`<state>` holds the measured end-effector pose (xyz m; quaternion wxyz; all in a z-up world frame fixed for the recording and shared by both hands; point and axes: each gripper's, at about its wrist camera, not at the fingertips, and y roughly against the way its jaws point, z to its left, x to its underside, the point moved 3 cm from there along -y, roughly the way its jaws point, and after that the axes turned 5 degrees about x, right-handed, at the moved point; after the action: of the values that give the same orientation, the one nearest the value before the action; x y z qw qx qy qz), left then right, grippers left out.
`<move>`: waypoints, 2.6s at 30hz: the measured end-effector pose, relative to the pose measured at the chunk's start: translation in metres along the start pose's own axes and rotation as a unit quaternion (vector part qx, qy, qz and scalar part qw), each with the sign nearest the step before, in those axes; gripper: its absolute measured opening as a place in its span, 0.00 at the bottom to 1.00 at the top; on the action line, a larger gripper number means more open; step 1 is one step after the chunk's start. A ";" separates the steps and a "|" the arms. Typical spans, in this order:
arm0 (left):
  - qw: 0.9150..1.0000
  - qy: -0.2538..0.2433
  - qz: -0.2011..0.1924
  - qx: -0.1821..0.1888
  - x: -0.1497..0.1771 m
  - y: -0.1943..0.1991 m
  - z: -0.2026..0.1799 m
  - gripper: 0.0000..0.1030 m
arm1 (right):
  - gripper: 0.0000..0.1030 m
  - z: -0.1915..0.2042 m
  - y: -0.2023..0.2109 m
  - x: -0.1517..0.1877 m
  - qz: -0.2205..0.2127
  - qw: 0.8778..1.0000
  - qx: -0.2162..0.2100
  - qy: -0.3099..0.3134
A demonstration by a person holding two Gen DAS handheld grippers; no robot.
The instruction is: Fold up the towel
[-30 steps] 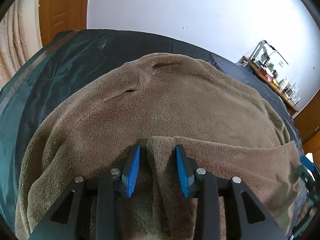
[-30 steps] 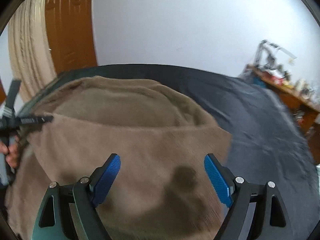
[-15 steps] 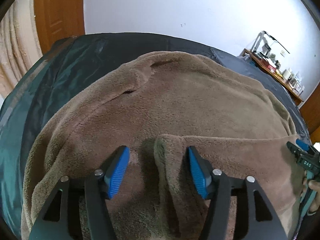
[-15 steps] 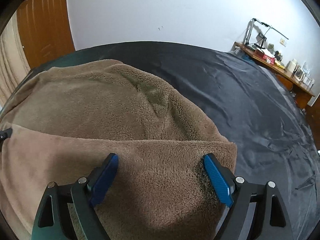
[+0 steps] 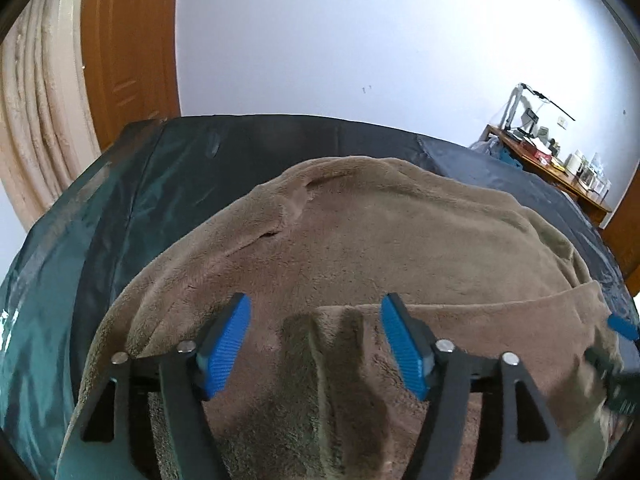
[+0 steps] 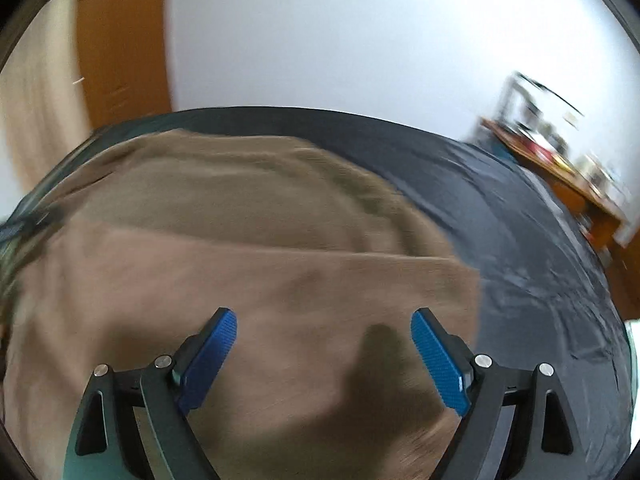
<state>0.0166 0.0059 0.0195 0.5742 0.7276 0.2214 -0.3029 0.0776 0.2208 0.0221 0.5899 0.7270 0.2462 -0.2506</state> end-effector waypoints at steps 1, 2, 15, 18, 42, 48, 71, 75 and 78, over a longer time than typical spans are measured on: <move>1.000 0.000 0.004 -0.004 0.000 -0.002 0.000 0.73 | 0.88 0.007 -0.004 0.006 0.008 1.000 -0.004 0.012; 1.000 0.000 0.008 -0.008 0.001 -0.004 0.001 0.73 | 0.88 0.014 -0.010 0.011 0.017 1.000 -0.007 0.022; 0.997 -0.004 0.053 -0.055 0.007 -0.025 0.005 0.80 | 0.97 0.009 -0.020 0.022 0.037 0.999 -0.033 -0.007; 0.997 -0.001 0.055 -0.051 0.008 -0.027 0.009 0.81 | 0.97 0.008 -0.025 0.019 0.038 0.999 -0.033 -0.006; 0.995 -0.024 0.091 -0.014 0.026 -0.027 -0.010 0.99 | 0.99 -0.029 -0.022 0.028 0.043 0.999 -0.029 0.007; 0.997 -0.014 0.075 -0.024 0.025 -0.034 -0.018 1.00 | 0.99 -0.042 -0.031 0.027 0.038 0.999 -0.031 0.000; 0.995 0.060 -0.013 0.073 0.097 0.130 0.076 1.00 | 0.99 -0.040 -0.028 0.030 0.032 0.999 -0.027 0.005; 0.989 0.103 -0.031 0.103 0.115 0.169 0.126 1.00 | 0.99 -0.040 -0.027 0.029 0.032 0.999 -0.028 0.005; 0.987 0.111 -0.033 0.115 0.131 0.186 0.148 1.00 | 0.99 -0.040 -0.027 0.029 0.032 0.999 -0.029 0.005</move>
<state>0.2077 -0.1859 0.0357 0.4480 0.8104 0.2715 -0.2622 0.0849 0.2667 -0.0099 0.6173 0.7181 0.2330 -0.2212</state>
